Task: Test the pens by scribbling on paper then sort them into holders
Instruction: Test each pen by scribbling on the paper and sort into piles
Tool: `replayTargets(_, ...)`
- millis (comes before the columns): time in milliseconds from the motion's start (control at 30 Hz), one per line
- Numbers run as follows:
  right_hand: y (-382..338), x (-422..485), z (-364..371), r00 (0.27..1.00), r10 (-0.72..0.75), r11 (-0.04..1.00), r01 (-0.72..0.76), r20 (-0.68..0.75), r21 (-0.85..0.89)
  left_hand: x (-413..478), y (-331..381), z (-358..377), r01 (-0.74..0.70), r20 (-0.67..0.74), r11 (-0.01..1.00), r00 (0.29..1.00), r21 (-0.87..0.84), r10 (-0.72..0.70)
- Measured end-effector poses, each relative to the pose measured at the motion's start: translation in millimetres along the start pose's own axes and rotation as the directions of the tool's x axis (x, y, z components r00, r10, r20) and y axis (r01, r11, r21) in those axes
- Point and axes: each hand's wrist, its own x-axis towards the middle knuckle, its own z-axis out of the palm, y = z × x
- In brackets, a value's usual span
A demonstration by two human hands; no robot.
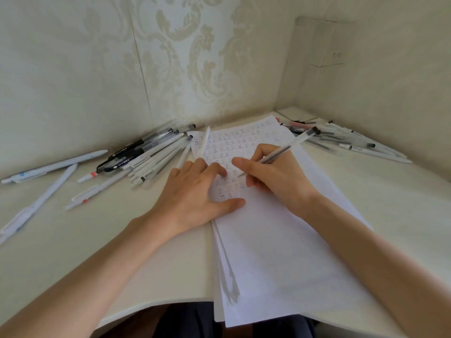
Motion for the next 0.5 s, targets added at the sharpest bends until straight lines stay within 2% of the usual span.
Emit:
replayTargets(167, 9.1, -1.2, 6.9, 0.996, -0.061, 0.974, 0.046, -0.059, -0.222, 0.6, -1.3, 2.1, 0.004, -0.015, 0.999, 1.000, -0.039, -0.005)
replayTargets(367, 9.8, -3.1, 9.9, 0.994, -0.106, 0.956, 0.111, 0.034, -0.272, 1.0, -3.2, 2.6, -0.019, -0.018, 1.000, 1.000, -0.018, 0.019)
replayTargets(500, 12.1, -1.8, 11.7, 0.993, -0.111, 0.945, 0.115, 0.030, -0.306, 1.2, -3.0, 3.1, -0.009, -0.008, 1.000, 1.000, -0.020, 0.009)
